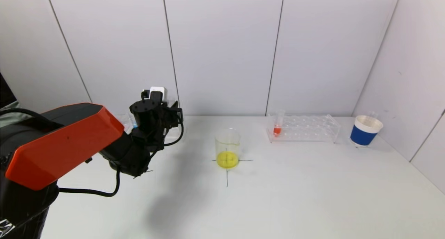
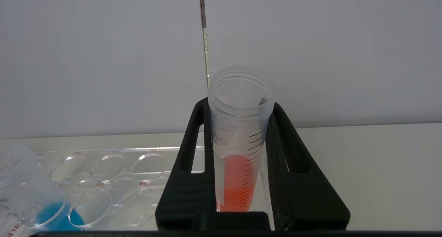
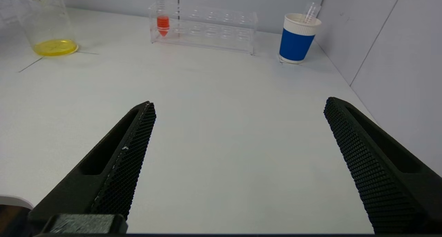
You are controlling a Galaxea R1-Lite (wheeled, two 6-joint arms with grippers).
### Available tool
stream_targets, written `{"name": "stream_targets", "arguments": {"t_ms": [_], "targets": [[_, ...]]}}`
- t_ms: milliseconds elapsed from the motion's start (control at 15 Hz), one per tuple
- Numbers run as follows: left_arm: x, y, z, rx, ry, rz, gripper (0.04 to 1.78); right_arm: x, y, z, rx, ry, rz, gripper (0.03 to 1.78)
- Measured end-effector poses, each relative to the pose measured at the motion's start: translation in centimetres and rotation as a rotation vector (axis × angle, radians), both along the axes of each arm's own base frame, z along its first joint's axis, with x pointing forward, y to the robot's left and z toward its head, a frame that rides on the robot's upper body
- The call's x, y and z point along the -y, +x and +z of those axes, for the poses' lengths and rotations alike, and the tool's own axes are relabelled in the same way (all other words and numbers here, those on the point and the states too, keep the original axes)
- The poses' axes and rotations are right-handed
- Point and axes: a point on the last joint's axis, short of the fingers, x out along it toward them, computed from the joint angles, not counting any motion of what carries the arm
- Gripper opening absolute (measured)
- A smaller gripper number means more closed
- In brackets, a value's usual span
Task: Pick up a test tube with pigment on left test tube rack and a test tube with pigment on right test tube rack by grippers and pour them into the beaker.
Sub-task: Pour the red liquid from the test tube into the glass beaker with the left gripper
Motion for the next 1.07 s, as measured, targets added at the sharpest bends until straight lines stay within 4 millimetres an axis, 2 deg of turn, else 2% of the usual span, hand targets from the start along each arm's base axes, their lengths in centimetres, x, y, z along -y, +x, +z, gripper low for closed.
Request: {"name": "stream_targets", "arguments": {"t_ms": [533,800,1067], "targets": [[-0.1,-0.8,5.1,0.016,-0.005,-0.006,0.44,0.0,0.0,0.0,0.000,0.000,0.000,1.77],[0.1,-1.6,8.8,0.012,0.008,-0.031,0.44,0.0,0.0,0.0,0.000,0.000,0.000,1.77],[1.3,-3.0,12.3,0.005,0.081,-0.105,0.44,0.0,0.0,0.0,0.000,0.000,0.000,1.77]]}}
